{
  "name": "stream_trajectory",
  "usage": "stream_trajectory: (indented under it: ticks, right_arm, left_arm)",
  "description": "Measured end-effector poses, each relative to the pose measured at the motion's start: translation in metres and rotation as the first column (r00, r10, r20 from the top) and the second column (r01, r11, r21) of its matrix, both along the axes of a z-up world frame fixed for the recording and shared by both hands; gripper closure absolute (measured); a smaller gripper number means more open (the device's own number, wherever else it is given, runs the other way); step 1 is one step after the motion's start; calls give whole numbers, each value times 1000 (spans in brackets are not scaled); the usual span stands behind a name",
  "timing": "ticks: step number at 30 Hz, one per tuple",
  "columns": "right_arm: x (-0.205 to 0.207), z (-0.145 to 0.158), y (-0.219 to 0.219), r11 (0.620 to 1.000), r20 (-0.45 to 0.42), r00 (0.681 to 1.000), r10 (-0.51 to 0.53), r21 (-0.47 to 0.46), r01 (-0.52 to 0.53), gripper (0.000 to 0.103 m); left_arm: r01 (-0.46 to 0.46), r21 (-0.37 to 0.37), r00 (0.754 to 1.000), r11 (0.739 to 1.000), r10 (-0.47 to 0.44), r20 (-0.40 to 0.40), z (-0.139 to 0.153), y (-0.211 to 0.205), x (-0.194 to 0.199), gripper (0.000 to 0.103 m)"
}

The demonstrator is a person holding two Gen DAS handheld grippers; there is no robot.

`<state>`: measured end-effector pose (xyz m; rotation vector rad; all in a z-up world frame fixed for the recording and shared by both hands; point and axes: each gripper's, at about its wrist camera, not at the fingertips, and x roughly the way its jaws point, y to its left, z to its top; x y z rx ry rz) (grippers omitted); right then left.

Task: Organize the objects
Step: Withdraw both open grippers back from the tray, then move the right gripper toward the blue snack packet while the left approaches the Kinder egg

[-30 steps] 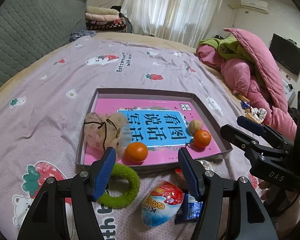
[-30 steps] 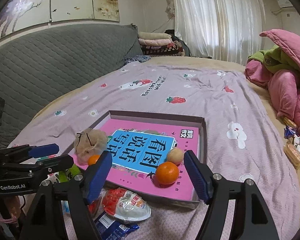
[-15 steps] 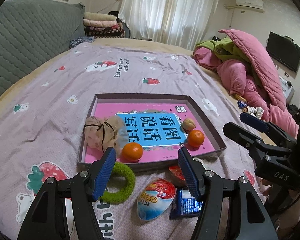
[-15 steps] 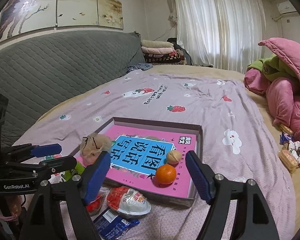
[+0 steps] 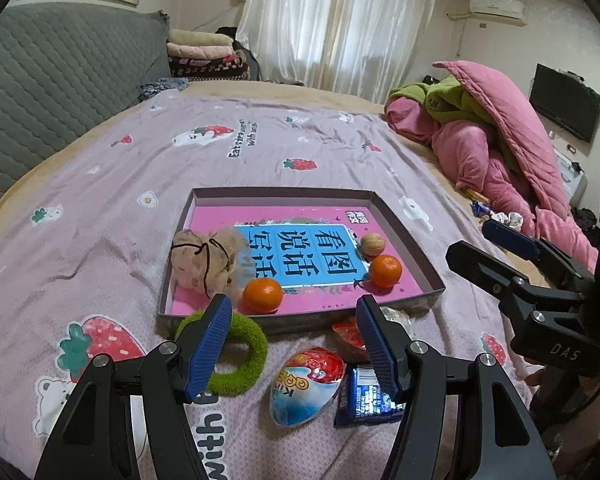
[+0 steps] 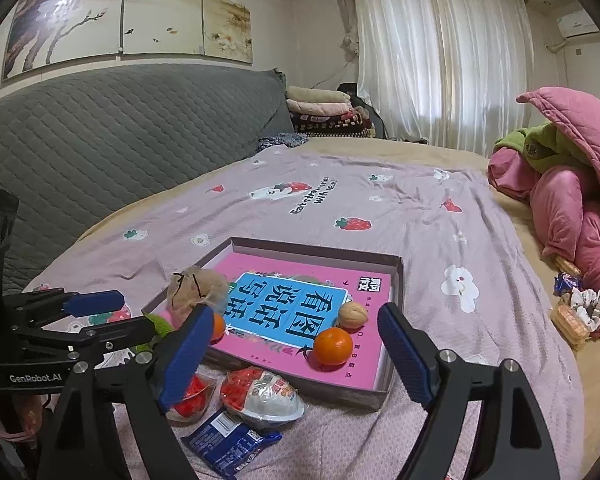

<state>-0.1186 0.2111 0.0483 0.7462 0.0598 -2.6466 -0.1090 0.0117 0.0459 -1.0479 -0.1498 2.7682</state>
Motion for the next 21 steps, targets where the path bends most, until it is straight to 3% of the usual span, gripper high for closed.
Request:
stream_trajectory:
  ticks: [7, 10, 21]
  right_arm:
    - [4, -6, -5, 999, 11, 1000, -23, 28, 22, 18]
    - [6, -10, -8, 999, 16, 999, -37, 37, 36, 17]
    - [21, -18, -12, 997, -14, 998, -63, 31, 64, 17]
  left_arm:
    - [-3, 8, 1000, 1000, 3, 1, -3, -4, 6, 36]
    - [-11, 9, 1000, 1000, 11, 2, -6, -6, 10, 28]
    - [-4, 19, 1000, 1000, 4, 15, -14, -15, 24, 28]
